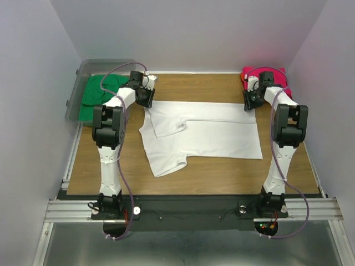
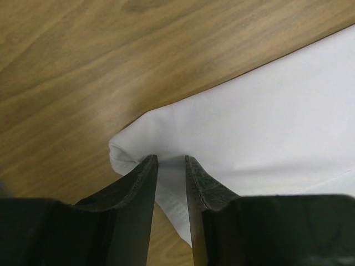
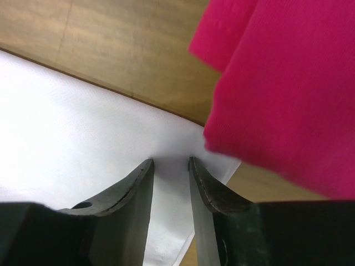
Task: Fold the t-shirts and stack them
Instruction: Fold the tshirt
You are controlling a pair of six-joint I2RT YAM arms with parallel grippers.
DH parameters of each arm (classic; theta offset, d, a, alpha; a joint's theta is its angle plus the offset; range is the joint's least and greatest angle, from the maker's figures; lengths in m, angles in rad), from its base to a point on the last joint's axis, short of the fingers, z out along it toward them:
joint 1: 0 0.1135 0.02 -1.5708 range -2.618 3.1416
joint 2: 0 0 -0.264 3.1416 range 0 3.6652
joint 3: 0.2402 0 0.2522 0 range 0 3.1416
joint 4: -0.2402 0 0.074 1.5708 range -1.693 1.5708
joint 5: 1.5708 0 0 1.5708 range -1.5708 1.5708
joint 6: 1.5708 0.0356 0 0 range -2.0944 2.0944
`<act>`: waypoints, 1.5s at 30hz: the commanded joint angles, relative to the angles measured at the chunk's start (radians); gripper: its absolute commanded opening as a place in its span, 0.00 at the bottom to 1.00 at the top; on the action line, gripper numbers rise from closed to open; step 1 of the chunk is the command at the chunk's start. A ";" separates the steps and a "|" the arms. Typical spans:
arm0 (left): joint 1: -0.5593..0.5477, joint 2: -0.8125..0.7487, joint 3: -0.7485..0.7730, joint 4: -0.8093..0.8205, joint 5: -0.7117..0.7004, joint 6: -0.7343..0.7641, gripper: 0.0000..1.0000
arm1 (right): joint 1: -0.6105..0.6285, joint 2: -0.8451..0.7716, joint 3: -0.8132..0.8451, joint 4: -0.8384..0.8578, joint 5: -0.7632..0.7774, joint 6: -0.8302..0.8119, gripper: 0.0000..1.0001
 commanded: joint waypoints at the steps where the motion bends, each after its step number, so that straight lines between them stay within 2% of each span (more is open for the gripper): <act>1: 0.008 0.008 0.091 -0.079 -0.015 0.018 0.41 | -0.006 0.068 0.029 0.008 -0.038 0.036 0.40; 5: 0.008 -0.070 0.099 -0.098 0.034 0.033 0.50 | -0.001 -0.023 0.026 -0.001 -0.105 0.053 0.50; 10: 0.008 -0.251 0.035 -0.135 0.139 0.098 0.61 | 0.000 -0.234 -0.099 -0.052 -0.185 0.002 0.56; 14: 0.008 -0.446 -0.129 -0.182 0.198 0.235 0.64 | 0.000 -0.424 -0.247 -0.121 -0.188 -0.097 0.57; 19: 0.006 -0.597 -0.341 -0.305 0.264 0.430 0.64 | -0.001 -0.616 -0.460 -0.195 -0.115 -0.272 0.57; 25: -0.032 -0.768 -0.629 -0.339 0.241 0.586 0.62 | 0.000 -0.793 -0.742 -0.212 -0.009 -0.435 0.54; 31: -0.148 -0.861 -0.833 -0.288 0.174 0.590 0.61 | -0.001 -0.863 -0.899 -0.218 0.016 -0.506 0.50; 45: -0.282 -0.888 -0.932 -0.320 0.155 0.624 0.62 | -0.001 -0.816 -1.017 -0.055 0.102 -0.556 0.45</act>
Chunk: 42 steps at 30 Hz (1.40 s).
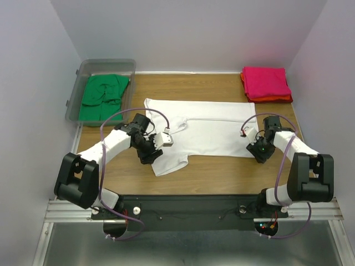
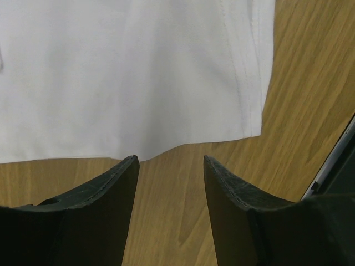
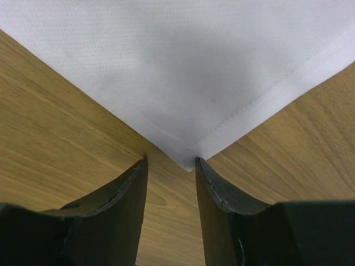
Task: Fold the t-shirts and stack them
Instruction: Fold the tshirt
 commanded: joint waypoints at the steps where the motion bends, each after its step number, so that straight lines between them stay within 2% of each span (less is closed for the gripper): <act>1: -0.035 -0.036 -0.031 -0.033 -0.006 0.045 0.62 | -0.001 0.008 -0.030 0.110 0.047 -0.026 0.45; 8: -0.049 -0.035 -0.040 -0.033 -0.021 0.054 0.62 | -0.001 0.003 -0.029 0.146 0.052 -0.020 0.44; 17: -0.049 -0.018 -0.021 -0.015 -0.038 0.050 0.62 | -0.001 -0.095 0.000 0.109 0.041 -0.026 0.45; 29: -0.072 0.019 -0.016 0.006 -0.032 0.039 0.61 | -0.001 0.042 0.023 0.138 0.004 -0.043 0.45; 32: -0.087 0.036 -0.031 0.020 -0.037 0.034 0.61 | -0.001 0.059 0.013 0.140 0.006 -0.048 0.39; 33: -0.095 0.041 -0.042 0.034 -0.041 0.030 0.60 | -0.001 0.059 0.008 0.143 0.008 -0.051 0.33; 39: -0.118 0.071 -0.063 0.057 -0.063 0.028 0.54 | -0.001 0.036 -0.003 0.138 0.009 -0.049 0.14; 42: -0.124 0.091 -0.080 0.080 -0.092 0.018 0.50 | -0.001 0.031 0.000 0.137 0.012 -0.051 0.09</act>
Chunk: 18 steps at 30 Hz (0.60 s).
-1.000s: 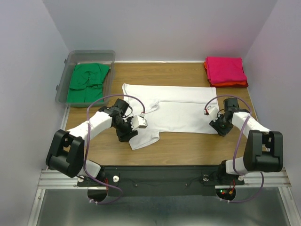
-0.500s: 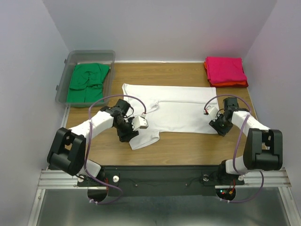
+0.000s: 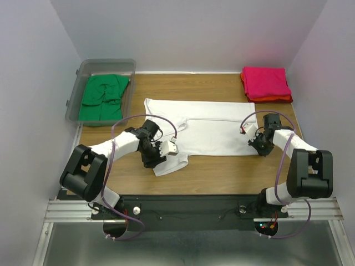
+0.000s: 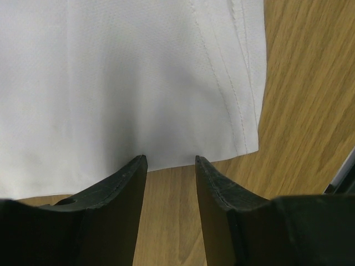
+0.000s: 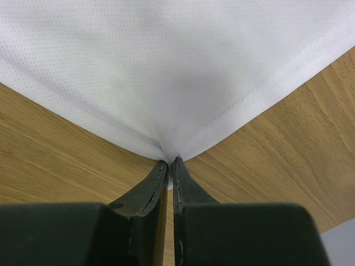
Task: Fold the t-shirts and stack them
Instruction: Fold the tshirt
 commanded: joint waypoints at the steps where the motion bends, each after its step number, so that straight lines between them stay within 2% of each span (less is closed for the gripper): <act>1: -0.016 0.027 -0.034 0.022 -0.036 -0.013 0.48 | -0.001 -0.012 -0.001 0.023 -0.007 -0.008 0.07; 3: -0.018 0.038 -0.042 0.032 -0.045 -0.020 0.46 | -0.001 -0.011 0.002 0.022 -0.005 -0.007 0.01; 7: -0.022 0.046 -0.053 0.047 -0.066 -0.030 0.35 | -0.001 -0.009 0.012 0.019 -0.005 -0.002 0.01; 11: -0.029 0.032 -0.056 0.029 -0.059 -0.033 0.11 | -0.001 -0.009 0.030 0.010 -0.007 0.001 0.01; 12: -0.029 0.015 -0.056 0.015 -0.057 -0.032 0.00 | -0.001 -0.011 0.031 0.007 -0.007 0.001 0.01; 18: -0.027 -0.078 -0.050 -0.028 -0.025 -0.043 0.00 | -0.001 -0.049 0.036 -0.012 -0.003 -0.004 0.01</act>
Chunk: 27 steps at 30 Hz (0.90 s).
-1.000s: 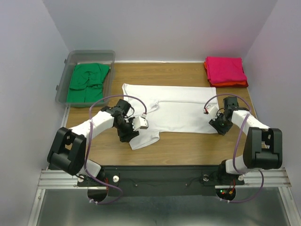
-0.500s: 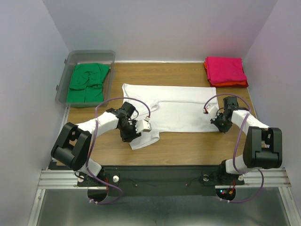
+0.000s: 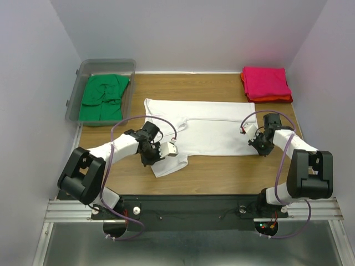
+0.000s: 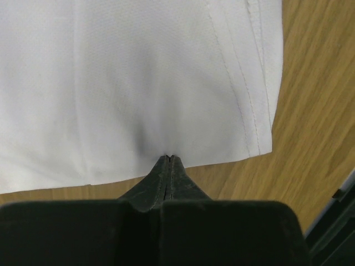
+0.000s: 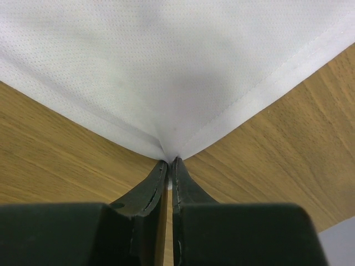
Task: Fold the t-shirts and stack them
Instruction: Fold the tshirt
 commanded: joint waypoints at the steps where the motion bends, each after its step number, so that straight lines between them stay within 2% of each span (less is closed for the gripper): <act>1: -0.007 -0.075 -0.014 -0.084 0.045 -0.017 0.00 | -0.001 -0.050 0.034 -0.011 -0.003 -0.001 0.01; 6: -0.007 -0.119 -0.008 -0.070 0.033 -0.046 0.01 | -0.001 -0.062 0.037 -0.019 -0.006 -0.001 0.01; 7: -0.007 -0.118 -0.005 -0.067 0.020 -0.049 0.09 | -0.001 -0.060 0.042 -0.020 -0.008 0.001 0.01; 8: -0.007 -0.118 -0.003 -0.062 0.013 -0.055 0.24 | -0.001 -0.057 0.042 -0.022 -0.009 0.001 0.00; 11: -0.008 -0.109 -0.001 -0.046 -0.006 -0.062 0.41 | -0.003 -0.053 0.050 -0.026 -0.015 0.004 0.01; 14: -0.008 -0.095 -0.008 -0.021 -0.020 -0.058 0.54 | -0.001 -0.044 0.056 -0.030 -0.021 0.004 0.01; 25: -0.048 0.000 -0.043 0.045 -0.040 -0.071 0.55 | -0.001 -0.014 0.056 -0.034 -0.025 0.005 0.01; 27: -0.064 -0.006 -0.058 0.039 -0.049 -0.069 0.36 | -0.001 -0.016 0.056 -0.033 -0.023 0.004 0.01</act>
